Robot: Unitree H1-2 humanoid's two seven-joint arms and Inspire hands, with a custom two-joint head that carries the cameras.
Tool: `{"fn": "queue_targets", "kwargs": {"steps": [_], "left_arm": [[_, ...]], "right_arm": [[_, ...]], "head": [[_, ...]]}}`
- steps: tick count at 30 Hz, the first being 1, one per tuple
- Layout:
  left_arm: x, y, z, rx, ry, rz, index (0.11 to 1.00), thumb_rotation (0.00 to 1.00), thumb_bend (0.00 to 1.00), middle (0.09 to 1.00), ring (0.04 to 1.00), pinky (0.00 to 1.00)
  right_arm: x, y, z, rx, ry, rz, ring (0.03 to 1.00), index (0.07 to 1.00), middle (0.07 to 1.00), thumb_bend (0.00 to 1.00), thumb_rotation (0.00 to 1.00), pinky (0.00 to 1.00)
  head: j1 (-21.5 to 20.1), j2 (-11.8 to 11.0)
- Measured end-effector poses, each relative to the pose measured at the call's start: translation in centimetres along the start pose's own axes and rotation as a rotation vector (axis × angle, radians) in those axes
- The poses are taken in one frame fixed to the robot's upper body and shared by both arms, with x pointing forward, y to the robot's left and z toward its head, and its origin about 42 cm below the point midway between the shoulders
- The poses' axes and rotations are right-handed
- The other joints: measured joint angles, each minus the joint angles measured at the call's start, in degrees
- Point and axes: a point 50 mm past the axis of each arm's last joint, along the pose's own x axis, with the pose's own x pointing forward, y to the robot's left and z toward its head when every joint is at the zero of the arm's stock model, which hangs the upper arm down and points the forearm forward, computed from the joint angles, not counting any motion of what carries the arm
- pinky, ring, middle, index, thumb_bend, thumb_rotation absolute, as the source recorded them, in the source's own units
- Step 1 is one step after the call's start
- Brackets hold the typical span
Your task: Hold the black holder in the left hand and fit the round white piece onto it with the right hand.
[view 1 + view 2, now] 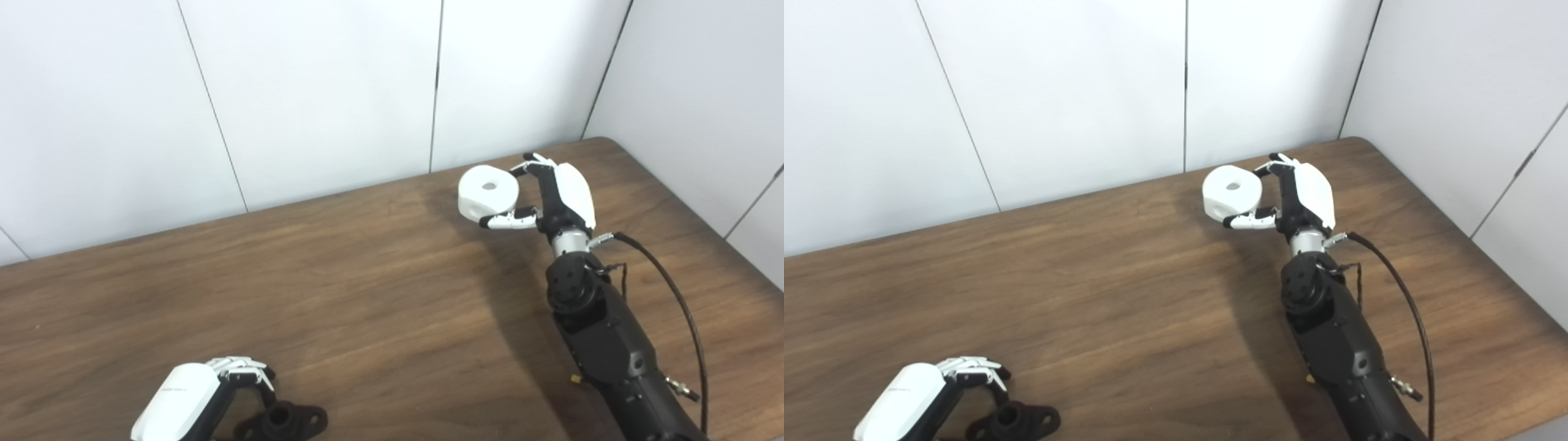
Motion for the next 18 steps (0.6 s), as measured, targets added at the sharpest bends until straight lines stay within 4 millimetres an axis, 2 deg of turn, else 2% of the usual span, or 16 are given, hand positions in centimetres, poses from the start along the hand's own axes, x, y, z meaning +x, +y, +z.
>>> {"fn": "queue_targets", "kwargs": {"steps": [5, 8, 10, 12, 18], "left_arm": [[-0.1, -0.2, 0.2, -0.004, 0.002, -0.003, 0.483, 0.04, 0.52, 0.731, 0.787, 0.80], [-0.1, -0.4, 0.3, -0.009, 0.001, 0.004, 0.483, 0.04, 0.52, 0.732, 0.789, 0.80], [-0.1, -0.5, 0.4, -0.011, -0.001, 0.006, 0.483, 0.04, 0.52, 0.734, 0.791, 0.81], [-0.1, -0.6, 0.5, -0.013, -0.001, 0.008, 0.483, 0.04, 0.52, 0.735, 0.793, 0.81], [0.1, -1.0, 0.8, -0.010, 0.007, 0.003, 0.483, 0.05, 0.52, 0.749, 0.812, 0.84]], "right_arm": [[-1.2, -0.6, 1.7, 0.026, -0.040, 0.047, 0.907, 0.487, 0.870, 0.52, 0.15, 0.87], [-2.0, -0.4, 2.6, 0.031, -0.069, 0.091, 0.893, 0.486, 0.862, 0.52, 0.14, 0.84], [-2.6, -0.1, 2.8, 0.030, -0.083, 0.123, 0.895, 0.485, 0.854, 0.52, 0.14, 0.86], [-3.5, 0.1, 3.0, 0.027, -0.102, 0.152, 0.897, 0.485, 0.851, 0.52, 0.14, 0.87], [-6.5, 1.0, 3.9, 0.045, -0.153, 0.247, 0.878, 0.485, 0.848, 0.52, 0.14, 0.89]], "head": [[2.80, 0.61], [4.57, 0.88], [6.41, 0.88], [6.59, 0.88], [10.72, 1.32]]}}
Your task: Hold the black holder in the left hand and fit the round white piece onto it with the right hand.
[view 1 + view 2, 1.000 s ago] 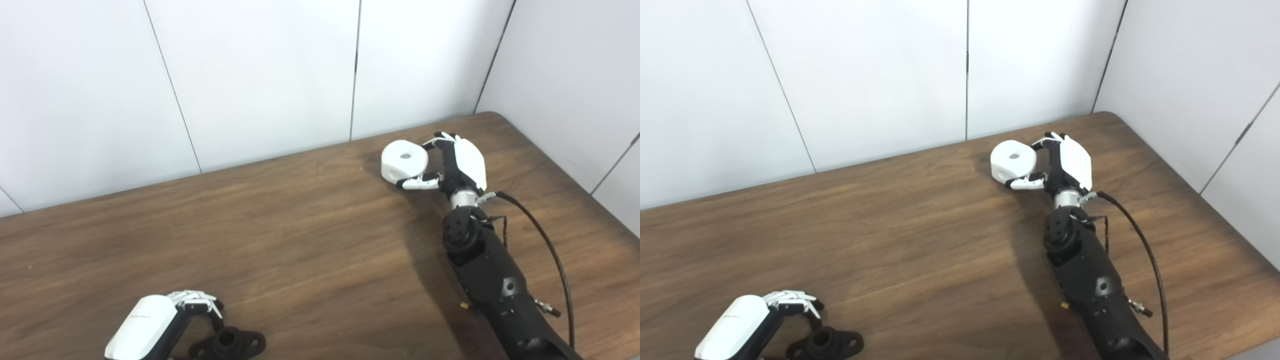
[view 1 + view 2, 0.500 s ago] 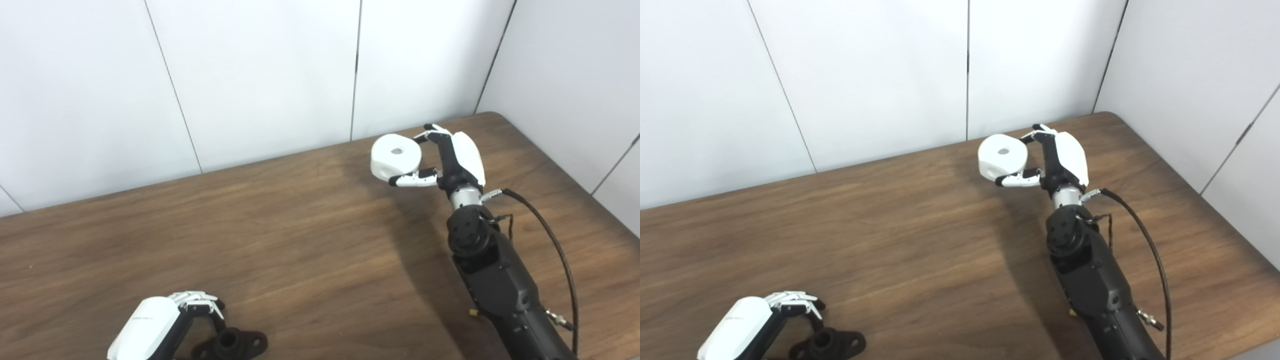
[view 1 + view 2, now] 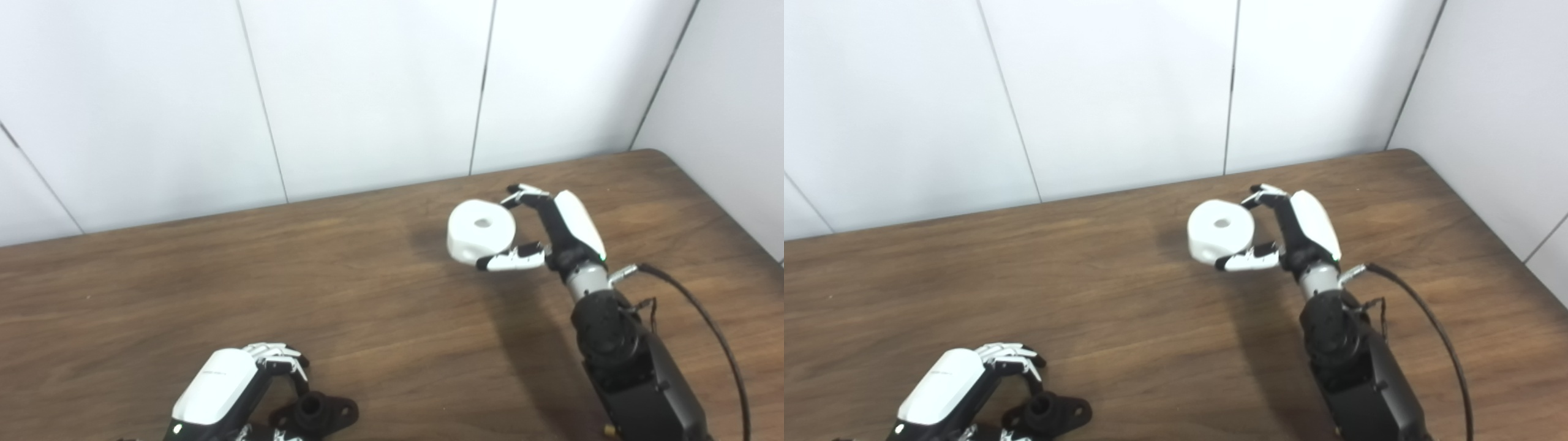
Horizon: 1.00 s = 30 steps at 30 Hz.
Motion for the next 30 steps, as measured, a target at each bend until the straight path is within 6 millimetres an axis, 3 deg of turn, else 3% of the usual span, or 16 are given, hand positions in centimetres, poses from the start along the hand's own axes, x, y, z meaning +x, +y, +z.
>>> {"fn": "queue_targets", "kwargs": {"steps": [15, 19, 30], "left_arm": [[0.6, -0.6, 0.9, 0.001, 0.016, 0.001, 0.483, 0.05, 0.52, 0.756, 0.817, 0.85], [0.8, -0.6, 1.1, 0.000, 0.017, 0.003, 0.483, 0.05, 0.52, 0.760, 0.823, 0.86], [1.5, -1.1, 1.8, -0.012, 0.034, 0.003, 0.483, 0.05, 0.52, 0.766, 0.833, 0.86]], "right_arm": [[-4.1, 0.9, 3.7, 0.048, -0.144, 0.146, 0.899, 0.484, 0.852, 0.52, 0.14, 0.89], [-5.1, 0.8, 5.0, 0.064, -0.191, 0.175, 0.904, 0.484, 0.850, 0.52, 0.14, 0.89], [-7.2, 1.2, 6.2, 0.112, -0.227, 0.235, 0.886, 0.484, 0.845, 0.52, 0.14, 0.84]], "head": [[4.49, 2.11], [6.33, 4.04], [8.27, 5.89]]}}
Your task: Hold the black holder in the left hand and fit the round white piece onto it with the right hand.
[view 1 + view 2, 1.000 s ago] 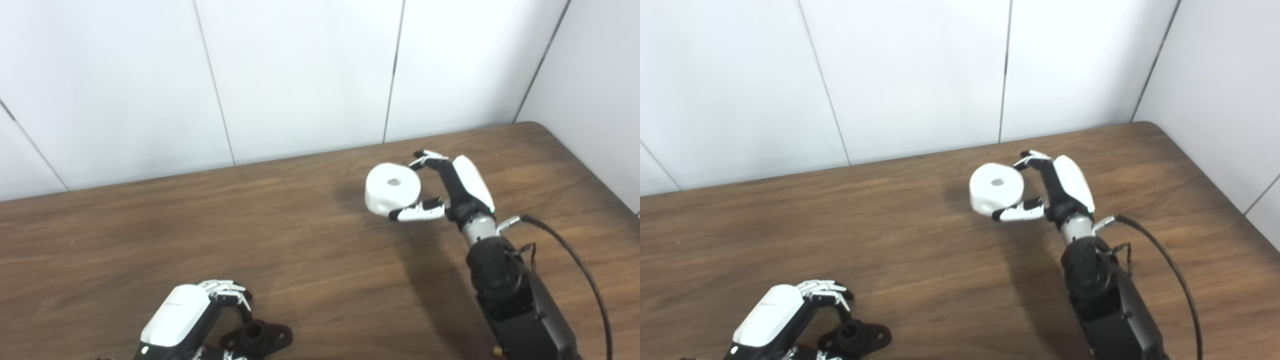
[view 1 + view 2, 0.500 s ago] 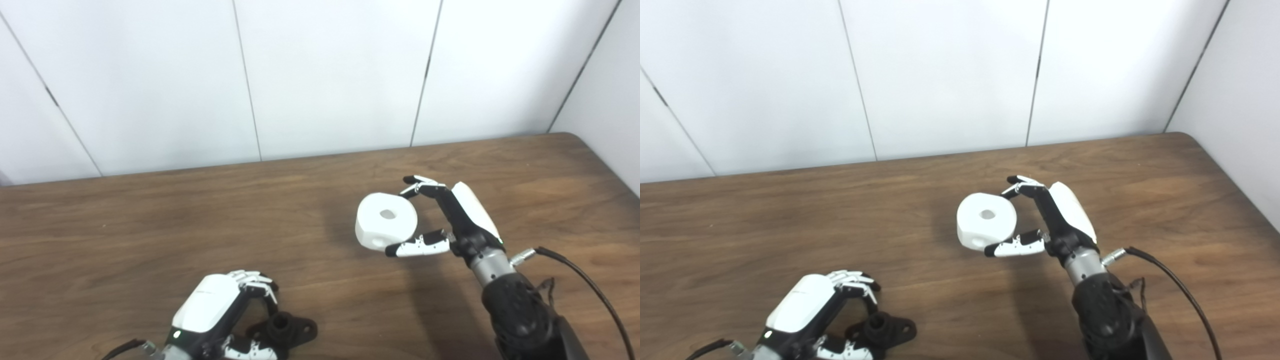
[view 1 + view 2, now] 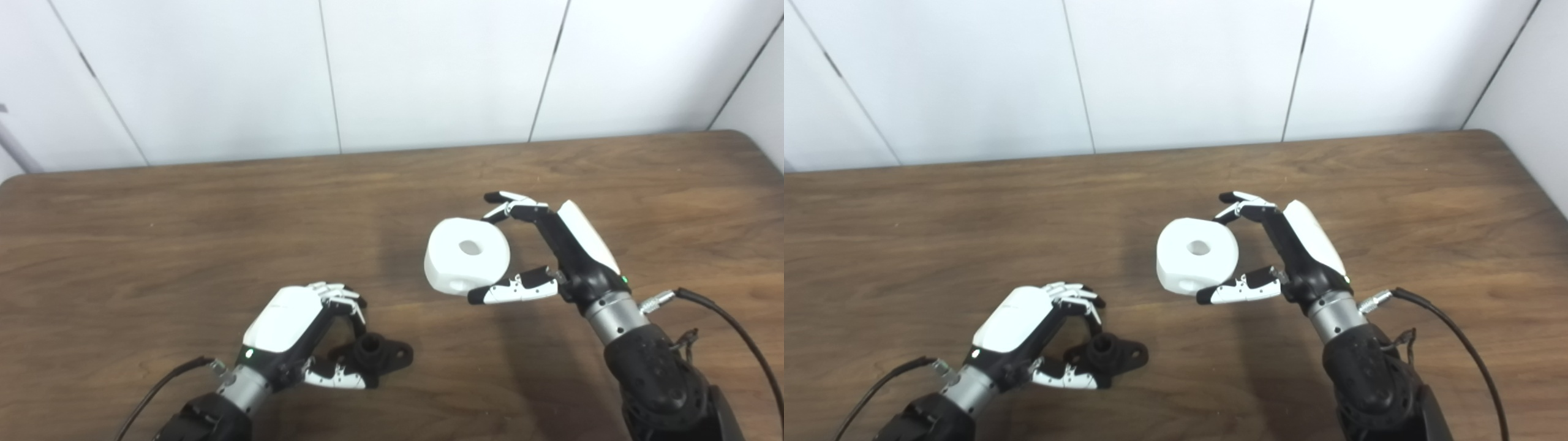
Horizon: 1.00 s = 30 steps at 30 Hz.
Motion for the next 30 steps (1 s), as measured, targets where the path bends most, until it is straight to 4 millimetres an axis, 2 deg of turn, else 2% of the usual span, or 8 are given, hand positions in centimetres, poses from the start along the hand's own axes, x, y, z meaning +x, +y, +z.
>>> {"fn": "queue_targets", "kwargs": {"steps": [11, 18, 25, 30], "left_arm": [[0.4, -0.3, 0.6, 0.011, 0.007, 0.006, 0.483, 0.05, 0.52, 0.763, 0.828, 0.86], [0.7, -0.5, 0.9, 0.004, 0.003, 0.011, 0.483, 0.05, 0.52, 0.763, 0.831, 0.87], [0.8, -0.6, 1.0, 0.001, 0.000, 0.015, 0.483, 0.05, 0.52, 0.764, 0.832, 0.87], [0.8, -0.7, 1.1, -0.001, -0.001, 0.014, 0.483, 0.05, 0.52, 0.764, 0.833, 0.87]], "right_arm": [[-1.4, 1.8, 1.6, 0.061, -0.044, 0.106, 0.892, 0.483, 0.848, 0.52, 0.14, 0.86], [-1.6, 2.8, 2.3, 0.066, -0.056, 0.128, 0.890, 0.484, 0.846, 0.52, 0.14, 0.87], [-1.7, 3.7, 2.5, 0.037, -0.074, 0.154, 0.888, 0.484, 0.844, 0.52, 0.14, 0.99], [-1.5, 4.6, 2.2, 0.033, -0.079, 0.169, 0.891, 0.483, 0.847, 0.52, 0.14, 1.00]], "head": [[2.11, 0.88], [2.02, 1.05], [2.37, 1.23], [2.55, 1.23]]}}
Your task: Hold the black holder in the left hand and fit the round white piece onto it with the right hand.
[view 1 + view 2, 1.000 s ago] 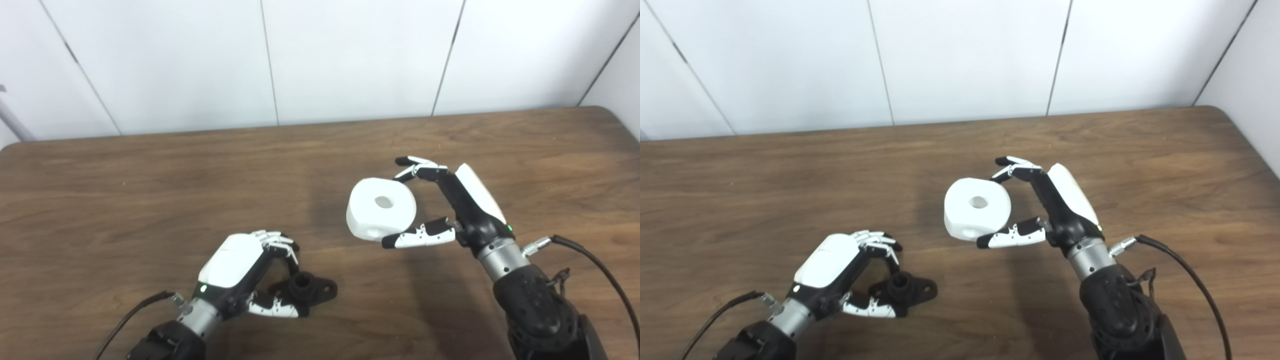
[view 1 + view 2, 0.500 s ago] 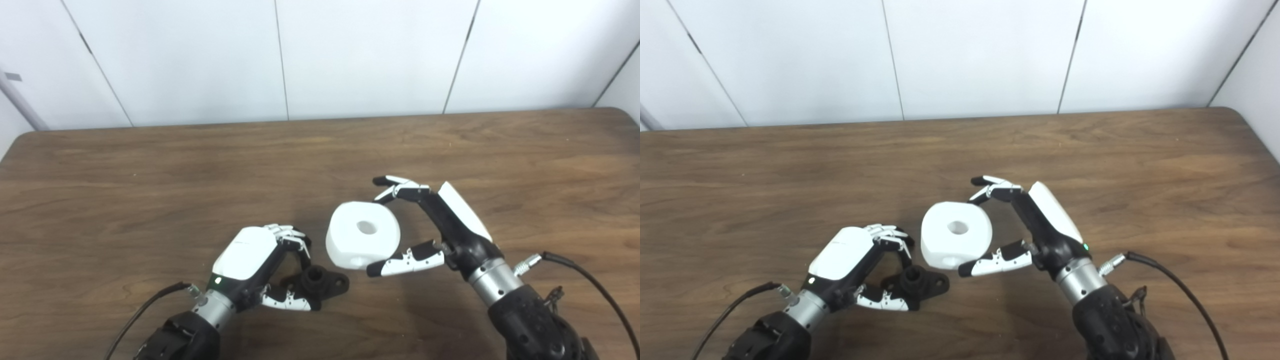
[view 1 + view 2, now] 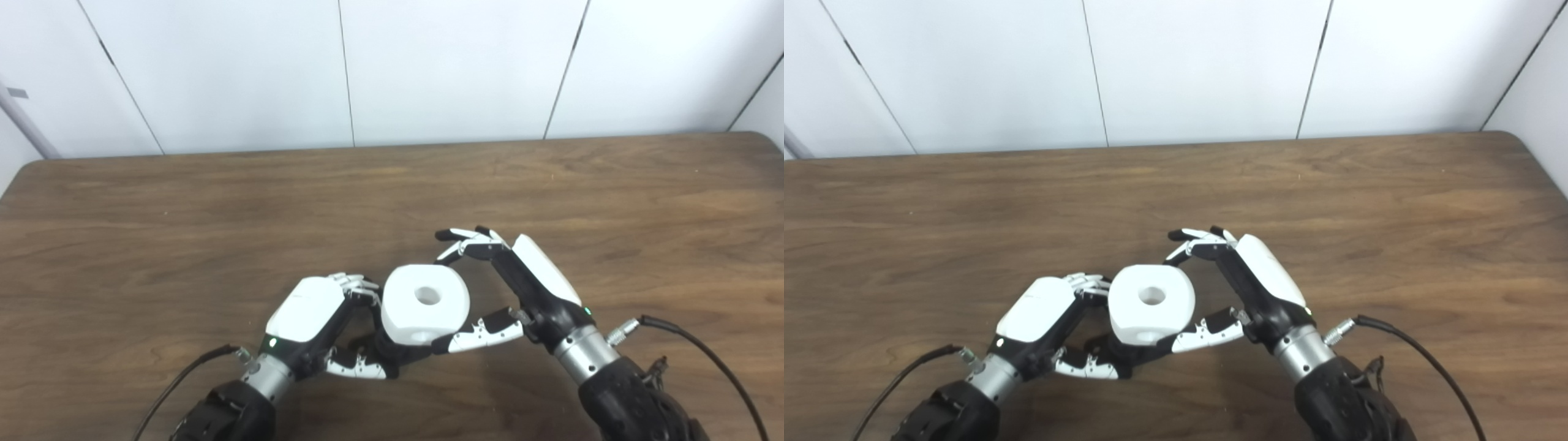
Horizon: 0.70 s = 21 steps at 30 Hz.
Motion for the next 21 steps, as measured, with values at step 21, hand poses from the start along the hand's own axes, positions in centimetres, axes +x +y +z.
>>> {"fn": "queue_targets", "kwargs": {"steps": [21], "left_arm": [[0.3, -0.2, 0.4, -0.004, -0.008, -0.004, 0.484, 0.05, 0.52, 0.767, 0.834, 0.87]], "right_arm": [[0.5, 1.6, -0.5, 0.011, -0.001, 0.011, 0.904, 0.483, 0.849, 0.52, 0.14, 1.00]], "head": [[0.18, 0.00]]}}
